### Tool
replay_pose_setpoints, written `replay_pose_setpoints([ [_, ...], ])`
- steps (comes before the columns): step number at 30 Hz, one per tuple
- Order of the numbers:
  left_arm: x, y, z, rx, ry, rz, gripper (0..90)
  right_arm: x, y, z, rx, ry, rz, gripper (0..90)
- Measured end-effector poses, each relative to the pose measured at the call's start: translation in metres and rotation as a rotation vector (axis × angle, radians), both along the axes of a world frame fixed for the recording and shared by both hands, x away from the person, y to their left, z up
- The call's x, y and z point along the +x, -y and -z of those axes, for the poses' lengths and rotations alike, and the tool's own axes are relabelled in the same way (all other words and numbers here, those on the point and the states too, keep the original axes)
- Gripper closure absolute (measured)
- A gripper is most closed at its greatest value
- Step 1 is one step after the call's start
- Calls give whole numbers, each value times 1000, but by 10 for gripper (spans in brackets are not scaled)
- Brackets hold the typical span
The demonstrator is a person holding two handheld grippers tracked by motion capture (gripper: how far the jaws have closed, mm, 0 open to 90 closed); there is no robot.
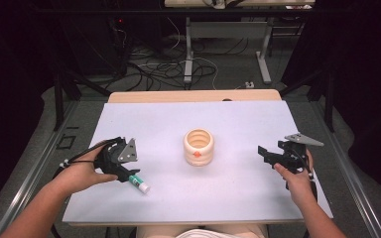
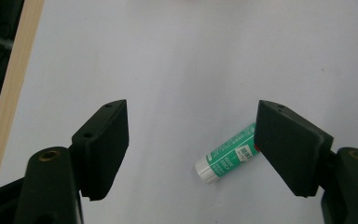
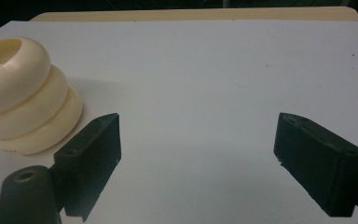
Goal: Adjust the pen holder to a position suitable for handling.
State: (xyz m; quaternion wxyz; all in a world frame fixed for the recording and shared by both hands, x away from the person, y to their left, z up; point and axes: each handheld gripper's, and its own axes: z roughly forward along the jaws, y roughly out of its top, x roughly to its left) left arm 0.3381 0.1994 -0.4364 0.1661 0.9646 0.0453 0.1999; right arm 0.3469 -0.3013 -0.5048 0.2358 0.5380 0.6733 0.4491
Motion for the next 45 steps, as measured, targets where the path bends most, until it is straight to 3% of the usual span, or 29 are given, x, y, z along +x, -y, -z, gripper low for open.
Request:
replay_pose_setpoints([
  [1,0,1,1,16,3,15,259,0,-1,0,1,3,4,145],
  [2,0,3,2,47,8,60,259,0,-1,0,0,2,4,145],
  [3,0,3,2,47,8,60,258,0,-1,0,0,2,4,145],
  [6,-1,8,6,87,-3,136,260,0,0,0,0,3,4,145],
  [15,-2,15,18,174,-16,227,304,0,0,1,1,1,5,145],
  [25,-2,16,34,195,-31,260,351,0,-1,1,6,-3,3,145],
  [33,-4,16,45,240,-26,304,346,1,-1,2,-2,-5,4,145],
  [45,-6,19,58,292,5,446,361,1,-2,2,-7,-4,2,145],
])
